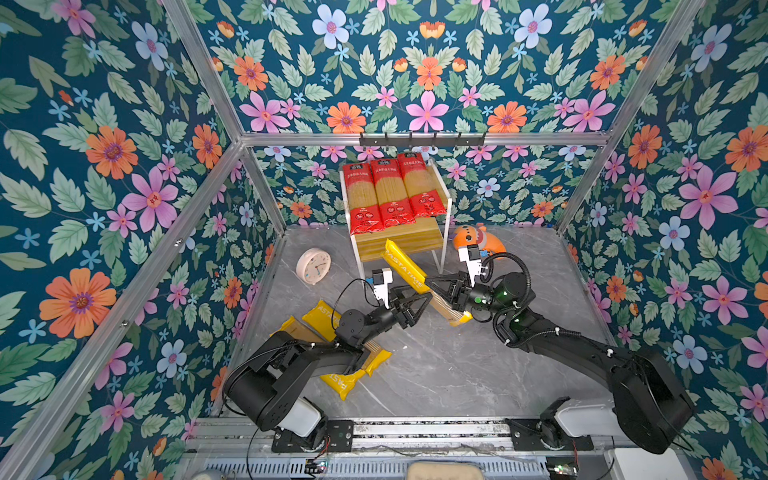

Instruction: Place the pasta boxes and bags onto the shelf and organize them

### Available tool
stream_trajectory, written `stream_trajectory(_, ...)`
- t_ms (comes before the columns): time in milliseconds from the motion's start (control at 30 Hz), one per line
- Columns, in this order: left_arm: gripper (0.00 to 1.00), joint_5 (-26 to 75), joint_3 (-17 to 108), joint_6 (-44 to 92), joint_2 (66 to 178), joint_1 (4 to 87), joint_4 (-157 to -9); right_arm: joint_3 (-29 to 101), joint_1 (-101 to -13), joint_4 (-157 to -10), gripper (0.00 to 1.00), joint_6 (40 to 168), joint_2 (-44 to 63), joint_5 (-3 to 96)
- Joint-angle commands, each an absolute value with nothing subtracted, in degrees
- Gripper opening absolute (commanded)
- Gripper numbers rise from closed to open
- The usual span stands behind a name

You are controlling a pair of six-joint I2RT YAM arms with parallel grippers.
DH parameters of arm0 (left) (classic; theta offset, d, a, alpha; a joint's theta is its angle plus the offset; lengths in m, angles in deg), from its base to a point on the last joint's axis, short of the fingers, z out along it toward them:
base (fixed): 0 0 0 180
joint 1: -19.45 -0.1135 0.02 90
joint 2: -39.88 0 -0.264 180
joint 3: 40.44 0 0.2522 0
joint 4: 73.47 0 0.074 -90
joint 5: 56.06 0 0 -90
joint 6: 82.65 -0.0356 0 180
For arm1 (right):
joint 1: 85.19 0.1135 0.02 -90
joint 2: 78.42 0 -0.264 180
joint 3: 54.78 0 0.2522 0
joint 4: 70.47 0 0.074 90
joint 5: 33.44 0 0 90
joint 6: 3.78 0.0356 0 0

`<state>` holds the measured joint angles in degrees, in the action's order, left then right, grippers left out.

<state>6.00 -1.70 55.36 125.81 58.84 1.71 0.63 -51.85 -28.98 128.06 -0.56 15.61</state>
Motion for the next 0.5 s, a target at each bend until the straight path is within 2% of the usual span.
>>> stream_trajectory(0, 0.72, 2.9, -0.8, 53.7, 124.3, 59.0, 8.8, 0.6, -51.7, -21.7, 0.00, 131.0, 0.3, 15.8)
stream_trajectory(267, 0.57, 4.3, -3.9, 54.9, 122.0, 59.0, 8.9, 0.0, -52.3, -21.1, 0.00, 133.0, 1.3, 18.9)
stream_trajectory(467, 0.38, 6.4, -5.1, 54.2, 120.7, 58.9, 8.8, 0.9, -52.2, -30.7, 0.00, 128.6, -0.3, 18.8)
